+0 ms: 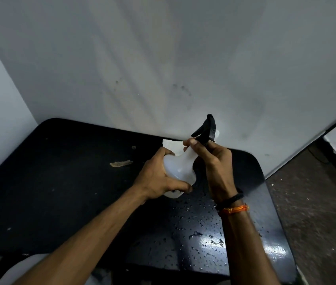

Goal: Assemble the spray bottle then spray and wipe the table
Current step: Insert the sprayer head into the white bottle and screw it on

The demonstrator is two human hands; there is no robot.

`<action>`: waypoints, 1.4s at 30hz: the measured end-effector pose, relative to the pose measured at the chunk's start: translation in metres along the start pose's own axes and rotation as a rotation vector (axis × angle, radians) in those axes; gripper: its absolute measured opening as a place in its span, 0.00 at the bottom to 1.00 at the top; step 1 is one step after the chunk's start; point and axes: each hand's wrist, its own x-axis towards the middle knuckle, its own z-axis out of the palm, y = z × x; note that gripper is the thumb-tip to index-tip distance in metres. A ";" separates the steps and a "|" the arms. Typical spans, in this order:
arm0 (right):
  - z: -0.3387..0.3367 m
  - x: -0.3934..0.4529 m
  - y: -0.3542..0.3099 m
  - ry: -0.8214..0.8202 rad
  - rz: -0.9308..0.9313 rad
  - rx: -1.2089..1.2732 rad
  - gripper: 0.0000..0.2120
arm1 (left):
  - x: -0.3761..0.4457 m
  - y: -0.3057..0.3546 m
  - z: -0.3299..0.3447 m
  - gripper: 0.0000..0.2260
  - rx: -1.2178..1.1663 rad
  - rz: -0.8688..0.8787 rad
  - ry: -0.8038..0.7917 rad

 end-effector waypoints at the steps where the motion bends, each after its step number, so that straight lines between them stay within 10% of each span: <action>1: 0.000 0.000 0.001 0.010 -0.003 -0.017 0.12 | 0.000 -0.001 0.001 0.37 0.006 -0.001 0.007; 19: 0.014 -0.006 0.008 0.303 -0.142 -0.382 0.16 | -0.003 -0.004 0.008 0.40 0.062 0.045 0.078; 42: 0.013 -0.002 0.011 0.251 -0.016 0.187 0.16 | -0.013 -0.012 0.030 0.42 -0.087 0.020 -0.120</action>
